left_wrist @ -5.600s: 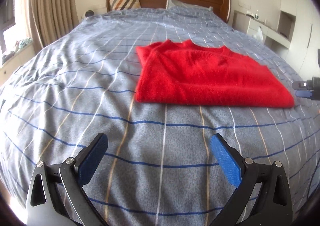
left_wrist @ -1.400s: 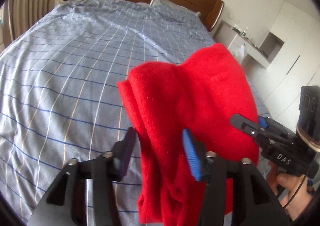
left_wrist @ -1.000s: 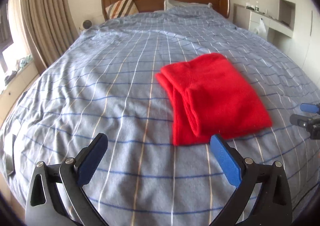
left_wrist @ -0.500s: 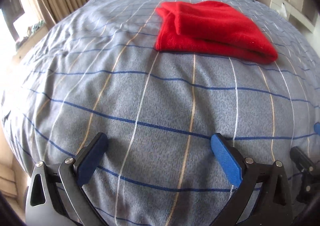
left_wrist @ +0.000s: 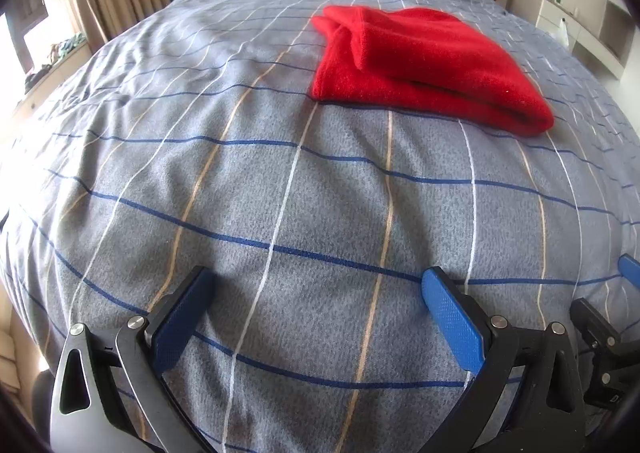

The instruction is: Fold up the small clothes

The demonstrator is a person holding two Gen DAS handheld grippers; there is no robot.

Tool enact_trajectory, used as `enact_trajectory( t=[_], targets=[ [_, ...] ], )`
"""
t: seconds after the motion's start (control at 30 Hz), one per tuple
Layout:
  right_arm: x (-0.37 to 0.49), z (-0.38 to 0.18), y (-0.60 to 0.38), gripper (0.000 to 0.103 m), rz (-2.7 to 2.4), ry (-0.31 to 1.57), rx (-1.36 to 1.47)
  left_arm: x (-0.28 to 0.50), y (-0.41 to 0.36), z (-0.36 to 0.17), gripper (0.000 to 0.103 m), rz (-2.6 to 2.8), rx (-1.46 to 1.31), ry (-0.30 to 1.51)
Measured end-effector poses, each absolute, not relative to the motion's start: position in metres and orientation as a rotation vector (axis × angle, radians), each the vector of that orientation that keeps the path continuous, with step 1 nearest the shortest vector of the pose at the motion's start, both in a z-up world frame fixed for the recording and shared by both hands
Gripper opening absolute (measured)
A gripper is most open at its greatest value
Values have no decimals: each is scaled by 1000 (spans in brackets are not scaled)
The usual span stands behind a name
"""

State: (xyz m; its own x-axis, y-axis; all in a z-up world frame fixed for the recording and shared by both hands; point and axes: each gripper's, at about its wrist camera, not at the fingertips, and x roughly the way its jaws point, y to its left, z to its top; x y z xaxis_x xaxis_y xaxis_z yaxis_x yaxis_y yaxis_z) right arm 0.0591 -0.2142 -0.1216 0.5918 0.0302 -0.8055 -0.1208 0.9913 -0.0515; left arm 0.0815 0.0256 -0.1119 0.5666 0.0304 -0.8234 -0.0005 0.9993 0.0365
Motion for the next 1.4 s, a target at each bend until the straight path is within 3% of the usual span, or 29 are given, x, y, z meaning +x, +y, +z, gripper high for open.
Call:
enact_trajectory(
  t=[0.83, 1.17, 1.4],
  targets=[
    [64, -120, -209, 103, 41, 969, -104, 81, 30, -100, 103, -18, 23, 931],
    [32, -19, -194, 103, 56, 800, -122, 57, 42, 0, 103, -30, 29, 814],
    [14, 31, -190, 103, 63, 783, -48, 29, 34, 26, 103, -38, 60, 800]
  ],
)
